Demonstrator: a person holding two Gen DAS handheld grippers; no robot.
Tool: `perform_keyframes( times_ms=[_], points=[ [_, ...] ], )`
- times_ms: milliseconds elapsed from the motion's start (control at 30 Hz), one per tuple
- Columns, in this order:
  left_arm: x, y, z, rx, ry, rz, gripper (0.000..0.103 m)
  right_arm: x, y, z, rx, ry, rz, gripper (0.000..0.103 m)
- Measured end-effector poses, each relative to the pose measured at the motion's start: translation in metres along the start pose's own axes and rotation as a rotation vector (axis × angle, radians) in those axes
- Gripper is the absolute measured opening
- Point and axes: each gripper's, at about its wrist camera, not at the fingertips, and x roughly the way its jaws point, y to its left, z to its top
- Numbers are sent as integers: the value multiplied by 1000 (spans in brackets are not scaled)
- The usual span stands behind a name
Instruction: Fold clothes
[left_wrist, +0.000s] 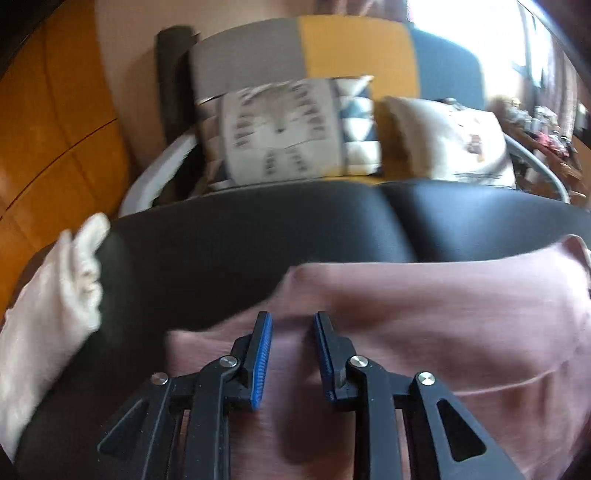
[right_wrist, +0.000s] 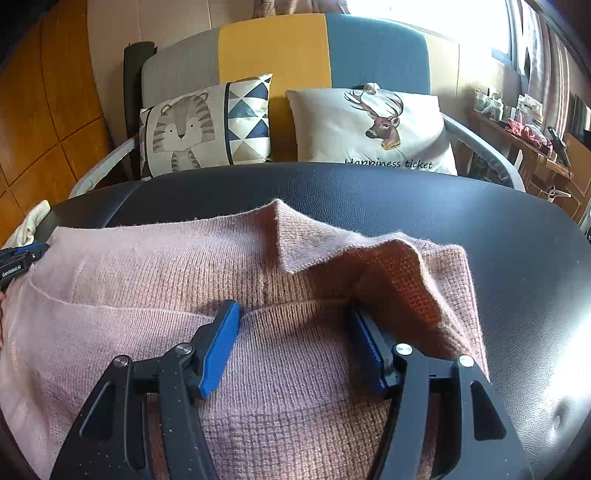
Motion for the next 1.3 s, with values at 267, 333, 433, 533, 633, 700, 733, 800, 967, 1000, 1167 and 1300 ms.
perform_keyframes(
  times_ms=[267, 333, 433, 533, 633, 700, 733, 800, 967, 1000, 1167, 1300],
  points=[
    [-53, 62, -32, -268, -88, -182, 24, -4, 0, 7, -3, 19, 12, 64],
    [-64, 55, -46, -227, -87, -234, 24, -24, 7, 11, 5, -29, 1, 64],
    [-71, 38, -69, -145, -69, -263, 24, -65, 28, 10, 6, -148, 60, 64],
    [-72, 22, -80, -55, -64, -208, 24, -85, 59, 1, -74, -171, 113, 64],
    [-67, 15, -82, -7, -60, -169, 24, -90, 79, -10, -110, -166, 120, 64],
    [-64, 12, -78, 13, -60, -153, 24, -91, 84, -15, -78, -160, 143, 64],
    [-63, 10, -76, 27, -60, -142, 21, -90, 84, -18, -50, -151, 153, 64],
    [-64, 6, -78, 48, -60, -119, 12, -88, 83, -23, -3, -130, 173, 64],
    [-83, 42, -73, -157, -137, -186, 7, -83, 80, -24, 21, -109, 170, 64],
    [-84, 56, -74, -222, -144, -190, 7, -83, 79, -23, 18, -108, 178, 64],
    [-59, 56, -81, -187, -48, -162, 7, -68, 77, -28, 36, -68, 187, 64],
    [-59, 64, -79, -243, -25, -218, 14, -54, 78, -39, 44, -16, 194, 64]
  ],
)
